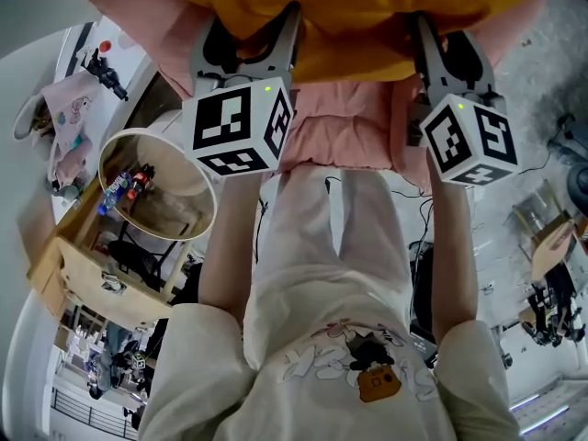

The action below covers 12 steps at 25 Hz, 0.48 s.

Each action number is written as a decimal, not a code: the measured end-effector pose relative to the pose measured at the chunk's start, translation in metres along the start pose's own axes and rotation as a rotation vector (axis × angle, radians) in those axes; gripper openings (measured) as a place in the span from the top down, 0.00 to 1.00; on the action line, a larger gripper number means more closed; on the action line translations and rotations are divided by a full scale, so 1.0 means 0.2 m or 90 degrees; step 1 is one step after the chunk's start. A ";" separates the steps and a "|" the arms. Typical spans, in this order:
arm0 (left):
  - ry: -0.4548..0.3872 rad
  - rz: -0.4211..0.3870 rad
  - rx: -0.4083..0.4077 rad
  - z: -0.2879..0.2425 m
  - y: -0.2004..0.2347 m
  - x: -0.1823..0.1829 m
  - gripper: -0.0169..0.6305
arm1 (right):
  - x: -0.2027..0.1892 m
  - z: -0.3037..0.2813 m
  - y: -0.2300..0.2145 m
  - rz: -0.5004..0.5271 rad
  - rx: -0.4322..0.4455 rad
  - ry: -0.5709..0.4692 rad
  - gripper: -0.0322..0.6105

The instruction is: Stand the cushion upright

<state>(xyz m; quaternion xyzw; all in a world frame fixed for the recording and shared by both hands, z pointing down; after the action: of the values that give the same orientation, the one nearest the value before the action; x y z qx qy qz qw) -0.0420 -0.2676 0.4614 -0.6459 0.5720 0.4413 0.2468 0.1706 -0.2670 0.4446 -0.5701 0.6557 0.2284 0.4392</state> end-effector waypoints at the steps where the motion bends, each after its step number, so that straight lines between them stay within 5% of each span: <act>1: -0.003 -0.001 0.002 0.00 0.00 0.00 0.45 | 0.00 0.00 0.00 -0.001 0.002 0.001 0.69; 12: -0.023 0.006 0.053 0.11 -0.02 -0.01 0.33 | 0.00 0.11 -0.02 -0.035 0.028 -0.025 0.63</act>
<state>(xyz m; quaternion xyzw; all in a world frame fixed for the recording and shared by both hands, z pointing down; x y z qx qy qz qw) -0.0453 -0.2477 0.4507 -0.6245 0.5883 0.4297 0.2815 0.1804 -0.2508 0.4336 -0.5737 0.6360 0.2128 0.4703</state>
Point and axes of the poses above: the fingertips, and each gripper's own axes: z backward along the fingers, y to its left, x out of its top, the point moved 1 cm from there along z, backward along the fingers, and after that the axes turned 1 degree about x, right-handed, at the moved point
